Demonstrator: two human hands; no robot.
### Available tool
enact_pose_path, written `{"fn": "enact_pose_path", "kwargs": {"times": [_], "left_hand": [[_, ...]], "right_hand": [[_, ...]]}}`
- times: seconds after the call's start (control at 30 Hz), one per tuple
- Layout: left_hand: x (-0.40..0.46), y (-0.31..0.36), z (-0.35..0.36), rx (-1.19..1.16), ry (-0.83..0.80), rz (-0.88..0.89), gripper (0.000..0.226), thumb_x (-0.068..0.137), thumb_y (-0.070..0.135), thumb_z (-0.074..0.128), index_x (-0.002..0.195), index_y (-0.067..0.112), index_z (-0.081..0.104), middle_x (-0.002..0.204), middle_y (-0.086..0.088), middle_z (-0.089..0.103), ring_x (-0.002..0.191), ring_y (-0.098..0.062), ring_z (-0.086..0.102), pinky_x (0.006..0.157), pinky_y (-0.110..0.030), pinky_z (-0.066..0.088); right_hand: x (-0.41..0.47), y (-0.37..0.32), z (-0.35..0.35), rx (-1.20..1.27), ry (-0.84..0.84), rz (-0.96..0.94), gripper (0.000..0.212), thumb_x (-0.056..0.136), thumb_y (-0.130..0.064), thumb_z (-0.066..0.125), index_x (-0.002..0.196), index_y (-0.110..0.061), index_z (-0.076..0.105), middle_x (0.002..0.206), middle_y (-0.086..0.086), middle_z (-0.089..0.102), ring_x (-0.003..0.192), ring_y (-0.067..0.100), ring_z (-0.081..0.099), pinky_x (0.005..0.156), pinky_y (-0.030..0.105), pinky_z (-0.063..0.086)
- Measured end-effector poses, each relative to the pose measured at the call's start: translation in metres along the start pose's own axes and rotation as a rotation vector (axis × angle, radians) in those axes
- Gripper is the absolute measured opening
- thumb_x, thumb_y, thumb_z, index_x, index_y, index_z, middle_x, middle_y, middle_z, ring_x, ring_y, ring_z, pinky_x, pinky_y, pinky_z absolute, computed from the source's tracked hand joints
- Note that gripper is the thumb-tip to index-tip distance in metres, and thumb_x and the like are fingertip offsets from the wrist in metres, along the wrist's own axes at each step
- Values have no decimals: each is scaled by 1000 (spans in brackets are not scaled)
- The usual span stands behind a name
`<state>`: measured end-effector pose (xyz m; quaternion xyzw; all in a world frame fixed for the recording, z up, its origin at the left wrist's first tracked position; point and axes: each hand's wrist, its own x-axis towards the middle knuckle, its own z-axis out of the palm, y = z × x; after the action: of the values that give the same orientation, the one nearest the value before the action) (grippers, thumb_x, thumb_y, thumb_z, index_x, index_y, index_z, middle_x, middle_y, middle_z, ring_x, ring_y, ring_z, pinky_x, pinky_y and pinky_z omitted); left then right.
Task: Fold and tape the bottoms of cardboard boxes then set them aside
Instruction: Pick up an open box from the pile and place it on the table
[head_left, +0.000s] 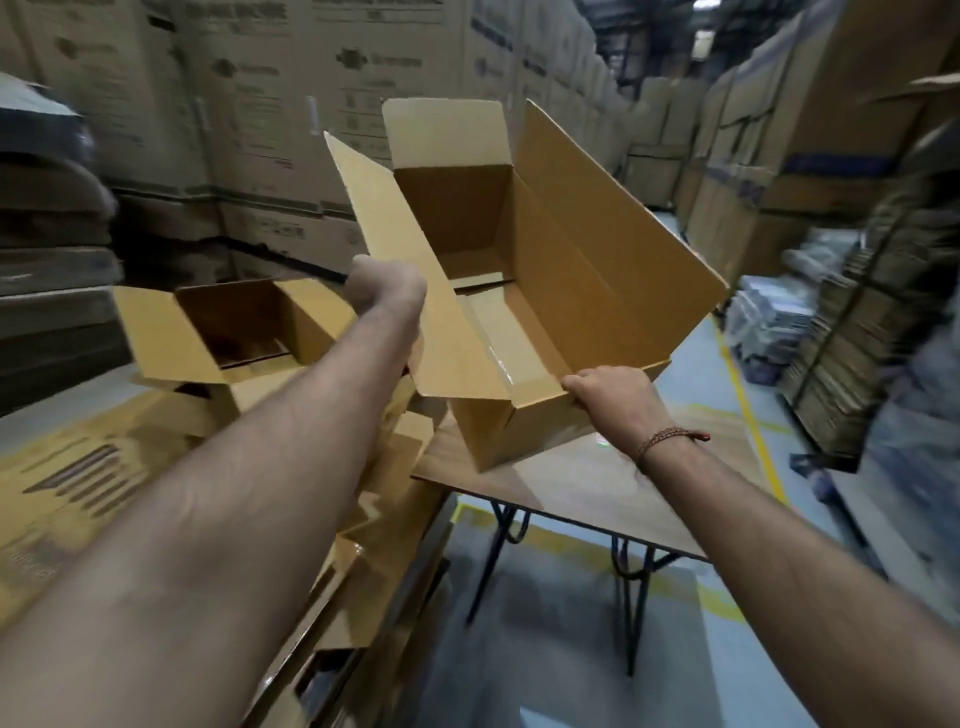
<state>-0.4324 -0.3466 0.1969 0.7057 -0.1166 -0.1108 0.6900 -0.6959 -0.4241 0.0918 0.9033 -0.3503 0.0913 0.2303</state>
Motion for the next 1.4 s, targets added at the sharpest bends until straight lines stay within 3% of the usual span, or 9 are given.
{"fn": "enact_pose_path", "kwargs": {"times": [0.27,0.47,0.77,0.9,1.0,1.07,1.13,1.3,1.4], "left_hand": [[-22,-52,147,-68,-174,-158,33,99,21,56,131,13,61,126,-11,68,114,-30,67,97,-46,58],[-48,-108,231,51,-129,-249,16,95,22,63,109,16,67,111,-6,71,102,-27,70,89,-41,59],[-92,-220,331,121,30,-475,33,93,22,67,119,2,68,106,-11,71,98,-36,71,75,-39,58],[-100,-261,363,224,52,-543,47,87,17,71,130,3,57,121,-19,70,106,-41,69,87,-50,61],[-99,-269,379,453,-105,-415,75,85,19,72,150,9,36,150,-21,51,125,-43,58,98,-53,54],[-97,-272,385,692,-248,-308,112,82,23,76,165,13,1,171,-23,2,148,-43,32,112,-54,40],[-93,-275,392,942,-410,-169,130,79,29,77,163,17,-21,165,-20,-35,158,-41,3,123,-55,21],[-76,-278,411,1491,-877,276,89,85,45,66,161,31,22,166,-21,-33,158,-44,-12,123,-62,15],[-65,-280,424,1528,-983,267,91,90,45,63,165,35,15,168,-20,-29,159,-42,-11,125,-61,14]], "right_hand": [[-1,107,79,-73,-166,132,17,93,-10,56,96,-23,67,94,-1,68,94,28,67,66,34,32],[-11,174,143,-49,-246,127,17,95,-11,55,96,-22,67,98,-1,68,100,27,66,70,33,30],[-8,276,244,-92,-434,-142,20,106,-12,46,109,-21,63,114,3,67,112,25,61,97,35,40],[-12,308,280,-103,-529,-293,23,104,-8,45,114,-18,64,113,5,66,112,26,60,101,36,42],[-15,331,302,-110,-507,-272,11,89,-14,75,96,-21,71,89,1,69,89,22,66,81,31,50],[-20,349,327,-121,-409,-311,35,53,-14,101,65,-23,69,59,-4,58,59,18,59,55,28,49],[-24,366,345,-90,-372,-315,40,44,-13,103,57,-20,66,53,-3,52,58,19,53,47,30,43],[-16,382,355,-163,-470,-322,10,93,-13,73,89,-21,76,83,-3,67,94,22,51,72,33,32],[-5,384,357,-43,-683,-72,22,104,-13,54,111,-22,72,109,-2,69,105,21,50,84,33,40]]}}
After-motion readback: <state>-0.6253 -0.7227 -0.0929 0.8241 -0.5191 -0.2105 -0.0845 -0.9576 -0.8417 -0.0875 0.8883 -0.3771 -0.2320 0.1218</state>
